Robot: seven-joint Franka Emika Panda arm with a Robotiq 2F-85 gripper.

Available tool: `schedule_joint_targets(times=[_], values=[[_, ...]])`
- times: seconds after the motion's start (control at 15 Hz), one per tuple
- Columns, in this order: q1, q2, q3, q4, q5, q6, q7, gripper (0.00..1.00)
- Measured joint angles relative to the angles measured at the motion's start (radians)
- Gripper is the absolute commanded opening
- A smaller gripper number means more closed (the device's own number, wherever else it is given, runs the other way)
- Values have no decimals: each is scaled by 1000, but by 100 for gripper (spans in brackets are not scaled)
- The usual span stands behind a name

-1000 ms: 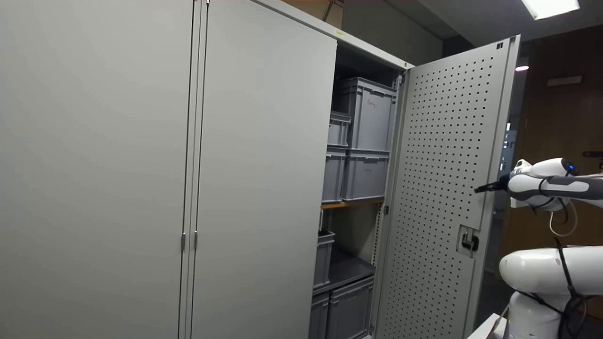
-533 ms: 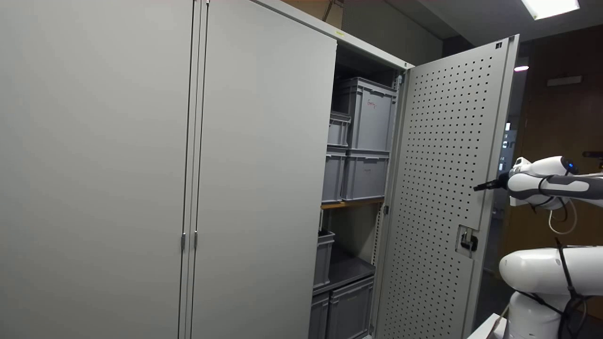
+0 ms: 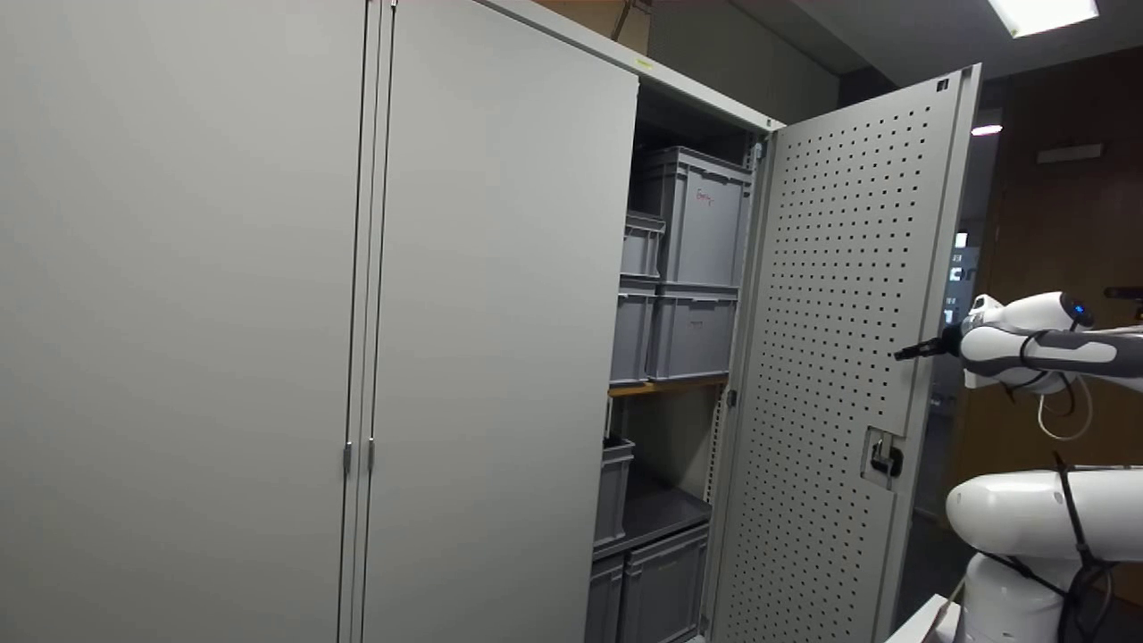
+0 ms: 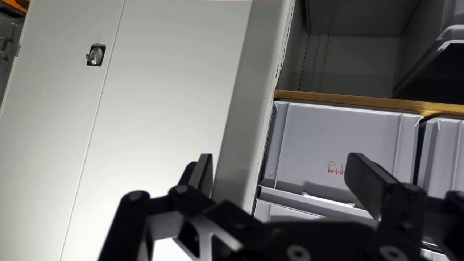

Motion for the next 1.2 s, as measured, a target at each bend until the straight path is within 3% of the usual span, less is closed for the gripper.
schedule_joint_targets(times=[1.2], values=[[1,-39,73,-1,31,-88,1,100]])
